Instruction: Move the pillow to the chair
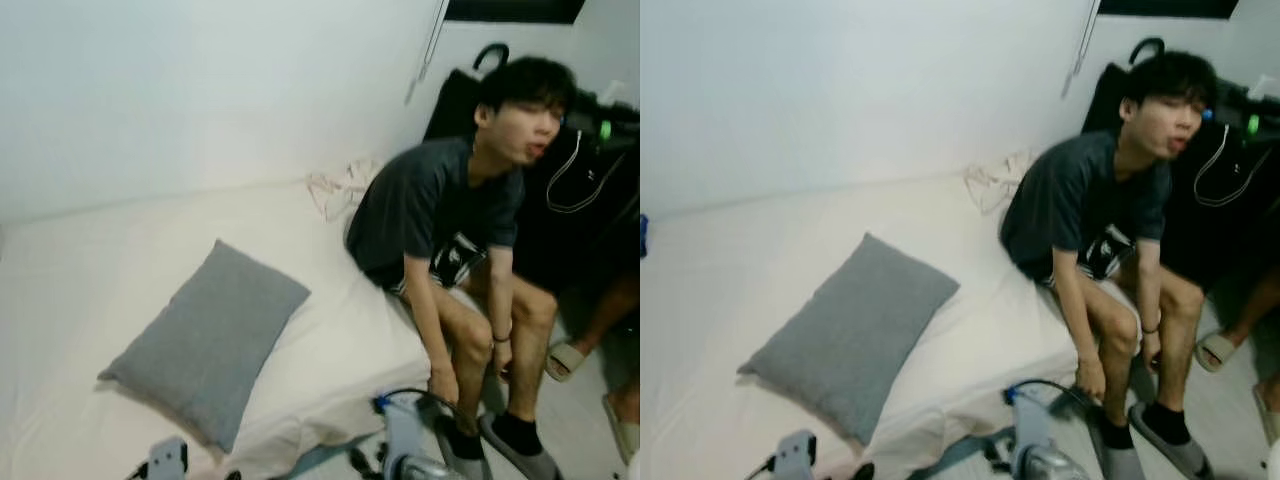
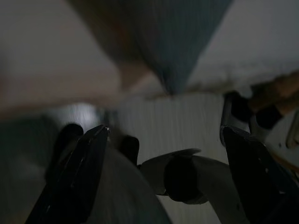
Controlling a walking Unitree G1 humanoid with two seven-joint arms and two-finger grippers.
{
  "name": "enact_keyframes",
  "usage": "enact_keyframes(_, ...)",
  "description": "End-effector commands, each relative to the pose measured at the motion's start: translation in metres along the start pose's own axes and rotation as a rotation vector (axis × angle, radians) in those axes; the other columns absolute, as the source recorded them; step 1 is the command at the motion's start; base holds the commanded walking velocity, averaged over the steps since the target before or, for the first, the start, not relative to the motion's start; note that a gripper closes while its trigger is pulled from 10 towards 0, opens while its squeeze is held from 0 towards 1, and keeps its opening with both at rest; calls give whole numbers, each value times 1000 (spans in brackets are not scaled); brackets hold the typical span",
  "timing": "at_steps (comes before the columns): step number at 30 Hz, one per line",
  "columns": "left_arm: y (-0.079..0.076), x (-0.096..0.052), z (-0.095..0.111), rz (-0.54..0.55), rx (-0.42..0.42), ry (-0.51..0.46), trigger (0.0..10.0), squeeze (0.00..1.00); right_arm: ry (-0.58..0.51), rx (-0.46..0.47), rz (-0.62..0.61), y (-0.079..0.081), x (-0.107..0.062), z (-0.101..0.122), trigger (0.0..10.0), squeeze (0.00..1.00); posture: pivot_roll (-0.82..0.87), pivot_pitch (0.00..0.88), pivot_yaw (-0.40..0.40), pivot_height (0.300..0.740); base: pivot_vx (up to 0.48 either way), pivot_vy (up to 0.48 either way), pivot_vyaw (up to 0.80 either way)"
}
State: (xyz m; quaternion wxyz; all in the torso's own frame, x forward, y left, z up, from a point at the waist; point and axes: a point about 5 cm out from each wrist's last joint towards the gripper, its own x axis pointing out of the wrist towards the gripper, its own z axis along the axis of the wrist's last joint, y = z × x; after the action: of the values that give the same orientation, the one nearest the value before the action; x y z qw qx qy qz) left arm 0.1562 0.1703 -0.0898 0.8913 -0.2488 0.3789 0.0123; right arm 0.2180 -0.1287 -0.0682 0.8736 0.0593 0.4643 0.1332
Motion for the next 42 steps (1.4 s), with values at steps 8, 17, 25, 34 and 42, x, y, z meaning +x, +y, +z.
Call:
enact_keyframes(8, -1, -1, -8, 4, -17, 29, 10000, 0, 10, -55, -11, -8, -2, 0, 10000, 0, 49, 36, -125, 740, 0, 0, 770)
enact_keyframes(17, -2, -1, -8, -6, 16, 45, 10000, 0, 20, -83, 11, -6, -2, -1, 10000, 0, 49, 25, -124, 740, 0, 0, 769)
enact_keyframes(25, -2, 0, -8, -5, 18, 54, 10000, 0, 34, -99, 48, -2, -1, -2, 10000, 0, 47, 14, -117, 740, 0, 0, 769)
enact_keyframes(34, -3, 0, -9, -12, 34, 67, 10000, 0, 16, -72, -19, -5, -1, -1, 10000, 0, 49, 14, -117, 740, 0, 0, 676)
enact_keyframes(42, -6, -1, -13, -48, 68, 100, 10000, 0, 28, -96, -121, -19, -4, 0, 10000, 0, 49, 26, -112, 740, 0, -180, 0)
